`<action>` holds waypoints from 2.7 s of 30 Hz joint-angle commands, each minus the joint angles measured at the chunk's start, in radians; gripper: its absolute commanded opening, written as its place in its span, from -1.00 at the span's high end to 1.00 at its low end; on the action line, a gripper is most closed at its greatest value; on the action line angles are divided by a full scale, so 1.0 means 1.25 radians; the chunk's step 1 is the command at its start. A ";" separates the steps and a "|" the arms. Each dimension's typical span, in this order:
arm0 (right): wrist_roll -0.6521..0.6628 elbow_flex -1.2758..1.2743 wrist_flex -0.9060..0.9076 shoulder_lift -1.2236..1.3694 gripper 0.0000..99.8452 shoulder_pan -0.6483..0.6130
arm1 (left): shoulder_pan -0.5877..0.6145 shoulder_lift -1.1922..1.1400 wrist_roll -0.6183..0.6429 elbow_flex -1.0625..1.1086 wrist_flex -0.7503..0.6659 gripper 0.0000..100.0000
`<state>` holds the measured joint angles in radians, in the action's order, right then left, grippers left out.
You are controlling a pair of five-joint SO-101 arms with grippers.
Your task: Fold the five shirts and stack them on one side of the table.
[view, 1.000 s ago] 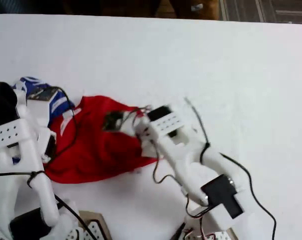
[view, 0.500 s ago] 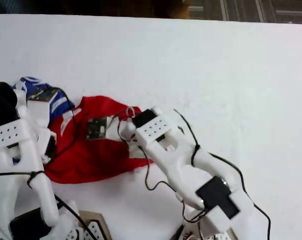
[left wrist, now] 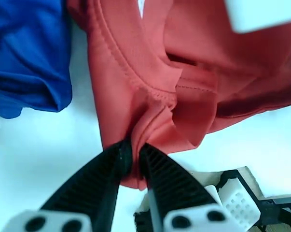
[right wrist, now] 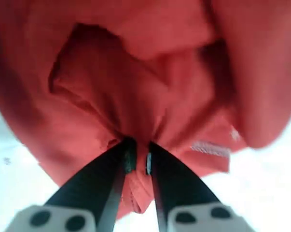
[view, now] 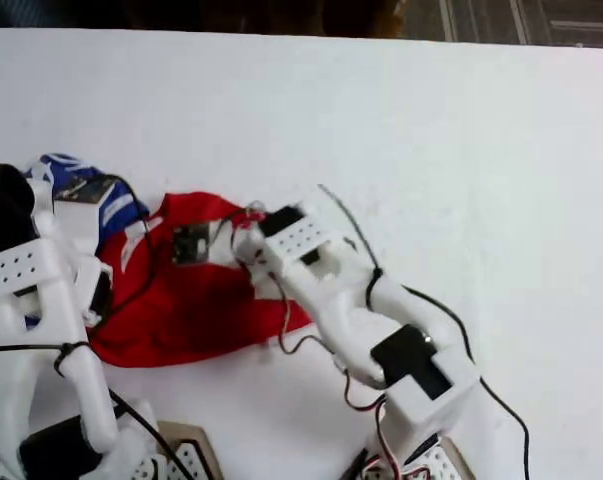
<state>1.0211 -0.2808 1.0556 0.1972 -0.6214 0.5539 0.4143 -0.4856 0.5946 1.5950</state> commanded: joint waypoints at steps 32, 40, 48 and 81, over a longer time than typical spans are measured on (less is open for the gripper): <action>0.123 -0.140 0.481 -0.787 0.96 0.395 | -0.103 0.016 0.097 -0.327 0.141 0.56; 0.214 -0.180 0.483 -0.861 0.96 0.551 | -0.264 -0.016 0.168 -0.326 -0.029 0.56; 0.214 -0.279 0.472 -0.925 0.96 0.564 | -0.437 -0.482 0.275 -0.693 0.028 0.56; 0.207 -0.399 0.366 -0.942 0.96 0.569 | -0.562 -1.094 0.270 -1.168 0.153 0.95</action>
<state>1.2820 -0.7779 1.5328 -0.9720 0.0829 -0.1258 -0.9759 -0.0575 -0.8631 1.7683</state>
